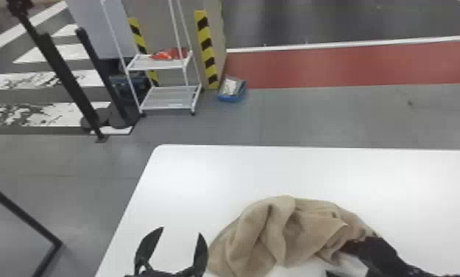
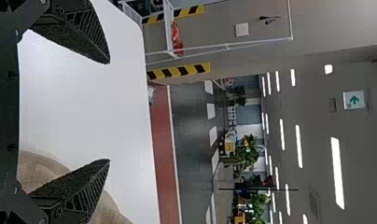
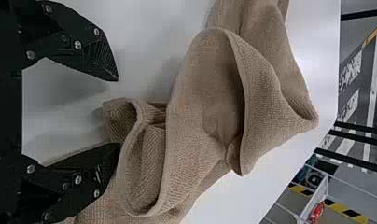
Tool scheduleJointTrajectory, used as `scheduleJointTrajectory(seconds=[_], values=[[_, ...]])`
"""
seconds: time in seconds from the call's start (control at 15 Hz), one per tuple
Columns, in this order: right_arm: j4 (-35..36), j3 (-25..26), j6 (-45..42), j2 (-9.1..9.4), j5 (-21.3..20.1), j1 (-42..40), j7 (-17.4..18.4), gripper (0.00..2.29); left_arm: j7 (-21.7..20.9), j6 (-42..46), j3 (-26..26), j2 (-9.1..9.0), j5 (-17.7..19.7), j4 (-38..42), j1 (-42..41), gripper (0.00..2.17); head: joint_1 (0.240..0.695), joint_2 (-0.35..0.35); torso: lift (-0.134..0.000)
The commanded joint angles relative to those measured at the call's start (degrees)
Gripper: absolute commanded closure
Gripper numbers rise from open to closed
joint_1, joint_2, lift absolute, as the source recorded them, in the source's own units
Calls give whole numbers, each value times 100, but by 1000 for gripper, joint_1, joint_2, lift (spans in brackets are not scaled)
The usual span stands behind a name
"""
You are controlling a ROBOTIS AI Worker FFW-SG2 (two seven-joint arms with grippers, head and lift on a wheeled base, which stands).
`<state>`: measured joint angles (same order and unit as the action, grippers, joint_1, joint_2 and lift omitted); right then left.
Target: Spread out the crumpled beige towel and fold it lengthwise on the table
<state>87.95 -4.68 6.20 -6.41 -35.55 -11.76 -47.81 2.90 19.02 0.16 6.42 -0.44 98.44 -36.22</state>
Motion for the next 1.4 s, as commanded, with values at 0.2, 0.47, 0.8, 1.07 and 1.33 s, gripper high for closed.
scheduleJointTrajectory(seconds=[0.2, 0.47, 0.8, 1.07, 1.33], values=[[-155, -77, -61, 52, -31, 139, 70, 1106, 0, 0, 2, 9, 0, 0, -7, 137, 695, 208, 0], [117, 274, -255, 43, 408, 95, -36, 1416, 0, -18, -7, 18, -18, 18, -16, 137, 695, 209, 0], [970, 1188, 237, 61, 962, 253, -537, 1416, 0, -35, -7, 26, -35, 27, -16, 137, 695, 143, 0], [1251, 1558, 466, 166, 1296, 517, -545, 1413, 0, -35, -7, 26, -26, 0, -16, 137, 695, 76, 0], [908, 1144, 448, 166, 435, 640, -440, 1187, 0, -18, 2, 26, -18, -9, -7, 137, 695, 56, 0]])
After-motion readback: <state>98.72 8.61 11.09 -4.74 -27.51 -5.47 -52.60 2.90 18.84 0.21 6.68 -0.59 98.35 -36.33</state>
